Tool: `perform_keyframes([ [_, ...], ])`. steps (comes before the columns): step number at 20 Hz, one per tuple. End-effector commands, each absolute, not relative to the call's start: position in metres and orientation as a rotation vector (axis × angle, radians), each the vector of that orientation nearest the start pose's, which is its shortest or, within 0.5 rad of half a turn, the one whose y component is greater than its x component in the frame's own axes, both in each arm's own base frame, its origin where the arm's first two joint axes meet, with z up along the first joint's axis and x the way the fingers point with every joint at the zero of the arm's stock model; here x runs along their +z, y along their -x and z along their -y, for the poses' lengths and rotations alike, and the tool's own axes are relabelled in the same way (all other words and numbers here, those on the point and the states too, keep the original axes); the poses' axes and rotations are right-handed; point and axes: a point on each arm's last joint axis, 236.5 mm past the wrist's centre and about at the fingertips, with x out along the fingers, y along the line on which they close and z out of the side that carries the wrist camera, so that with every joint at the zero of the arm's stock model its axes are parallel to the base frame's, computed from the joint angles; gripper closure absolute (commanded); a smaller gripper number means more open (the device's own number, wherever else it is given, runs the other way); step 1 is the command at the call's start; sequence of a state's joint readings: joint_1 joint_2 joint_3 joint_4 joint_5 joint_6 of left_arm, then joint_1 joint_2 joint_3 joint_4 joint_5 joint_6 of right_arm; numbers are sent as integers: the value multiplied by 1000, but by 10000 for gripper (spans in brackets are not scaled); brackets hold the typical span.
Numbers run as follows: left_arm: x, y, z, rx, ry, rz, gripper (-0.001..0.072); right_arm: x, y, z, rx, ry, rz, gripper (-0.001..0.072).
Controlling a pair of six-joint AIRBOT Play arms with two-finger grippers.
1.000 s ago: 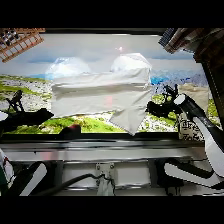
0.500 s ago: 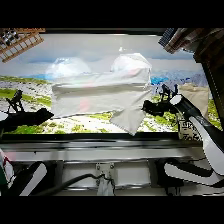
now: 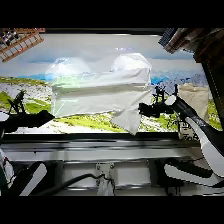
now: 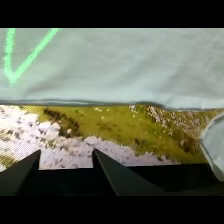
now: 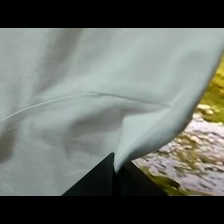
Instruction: Fold the clothes and pants, and hang the long-sleeved shirts on hangers.
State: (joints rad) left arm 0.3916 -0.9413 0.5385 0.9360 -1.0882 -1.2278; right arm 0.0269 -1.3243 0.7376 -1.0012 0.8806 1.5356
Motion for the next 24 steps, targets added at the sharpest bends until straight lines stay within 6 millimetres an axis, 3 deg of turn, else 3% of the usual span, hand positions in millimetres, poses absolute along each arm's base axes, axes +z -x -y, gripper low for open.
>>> perform_keyframes([
  [1, -67, -251, 27, -91, 686, -1295, 215, -103, -317, -106, 144, -551, -1423, 690],
  [4, -81, -246, 28, -61, 709, -1290, 215, -103, -317, -106, 148, -546, -1422, 690],
  [11, -80, -284, -9, 102, 713, -1109, 257, -103, -317, -107, 168, -526, -1421, 690],
  [13, -84, -288, -14, 132, 730, -1097, 314, -103, -318, -106, 167, -524, -1415, 691],
  [22, -105, -299, 3, 133, 817, -1124, 323, -103, -321, -105, 178, -504, -1397, 691],
  [23, -104, -303, 3, 141, 840, -1109, 401, -103, -322, -105, 179, -503, -1397, 691],
  [24, -104, -305, 3, 146, 859, -1101, 416, -103, -322, -105, 178, -503, -1395, 691],
])
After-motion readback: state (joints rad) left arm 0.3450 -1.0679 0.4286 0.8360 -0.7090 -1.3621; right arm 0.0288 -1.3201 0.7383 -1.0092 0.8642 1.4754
